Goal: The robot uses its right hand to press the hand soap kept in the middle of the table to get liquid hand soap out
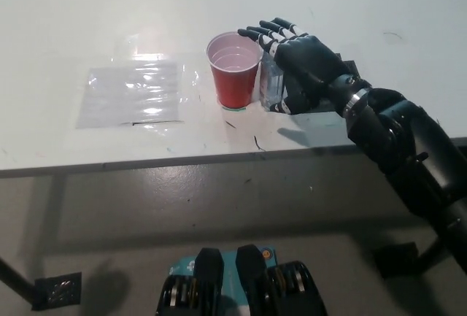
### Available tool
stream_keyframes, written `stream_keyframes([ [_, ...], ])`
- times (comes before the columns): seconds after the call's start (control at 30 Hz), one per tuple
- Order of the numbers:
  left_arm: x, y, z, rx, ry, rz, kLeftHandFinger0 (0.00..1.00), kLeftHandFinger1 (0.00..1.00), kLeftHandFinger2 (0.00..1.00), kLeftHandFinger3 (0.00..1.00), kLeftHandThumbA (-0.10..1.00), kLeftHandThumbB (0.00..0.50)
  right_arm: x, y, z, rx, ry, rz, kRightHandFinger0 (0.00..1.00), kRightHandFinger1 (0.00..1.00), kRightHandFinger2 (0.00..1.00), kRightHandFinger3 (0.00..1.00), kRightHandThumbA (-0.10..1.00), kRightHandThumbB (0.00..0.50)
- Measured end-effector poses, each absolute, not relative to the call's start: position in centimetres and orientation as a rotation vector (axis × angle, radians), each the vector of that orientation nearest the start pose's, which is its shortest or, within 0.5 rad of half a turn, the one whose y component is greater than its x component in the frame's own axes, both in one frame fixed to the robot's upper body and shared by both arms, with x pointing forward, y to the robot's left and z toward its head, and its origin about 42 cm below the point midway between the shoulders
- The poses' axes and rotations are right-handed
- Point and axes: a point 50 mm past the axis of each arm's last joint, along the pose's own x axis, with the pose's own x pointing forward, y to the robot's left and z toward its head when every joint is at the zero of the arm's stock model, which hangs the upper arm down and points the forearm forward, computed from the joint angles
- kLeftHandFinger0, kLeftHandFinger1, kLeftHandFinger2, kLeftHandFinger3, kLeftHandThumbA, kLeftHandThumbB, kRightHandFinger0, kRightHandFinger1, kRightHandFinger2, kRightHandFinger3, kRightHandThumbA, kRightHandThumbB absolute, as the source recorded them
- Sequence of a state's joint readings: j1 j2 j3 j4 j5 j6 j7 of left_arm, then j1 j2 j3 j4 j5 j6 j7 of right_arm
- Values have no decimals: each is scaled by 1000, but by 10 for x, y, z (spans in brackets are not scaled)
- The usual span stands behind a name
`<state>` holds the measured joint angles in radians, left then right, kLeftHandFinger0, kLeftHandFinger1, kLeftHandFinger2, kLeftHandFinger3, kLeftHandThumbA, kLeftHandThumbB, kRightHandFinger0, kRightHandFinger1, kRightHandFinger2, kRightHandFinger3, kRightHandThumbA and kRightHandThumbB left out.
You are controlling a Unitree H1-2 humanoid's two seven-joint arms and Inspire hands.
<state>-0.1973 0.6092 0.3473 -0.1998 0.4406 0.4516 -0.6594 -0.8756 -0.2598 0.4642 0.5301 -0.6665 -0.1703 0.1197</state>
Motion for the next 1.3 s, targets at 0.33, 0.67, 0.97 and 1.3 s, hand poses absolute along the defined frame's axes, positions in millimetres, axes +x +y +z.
stream_keyframes([
  [0.33,314,442,271,853,251,4,1000,1000,999,871,1000,99,503,-129,259,-1217,-506,475,1000,1000,1000,1000,1000,429],
  [0.67,316,441,275,852,241,8,1000,1000,993,877,1000,93,506,-132,250,-1220,-517,443,1000,1000,1000,1000,1000,441],
  [0.97,319,440,277,854,234,6,1000,1000,975,845,1000,107,507,-133,245,-1216,-530,433,1000,1000,1000,1000,1000,446],
  [1.3,317,440,274,858,245,-3,1000,1000,997,862,1000,116,503,-131,242,-1207,-547,435,1000,1000,1000,1000,1000,429],
])
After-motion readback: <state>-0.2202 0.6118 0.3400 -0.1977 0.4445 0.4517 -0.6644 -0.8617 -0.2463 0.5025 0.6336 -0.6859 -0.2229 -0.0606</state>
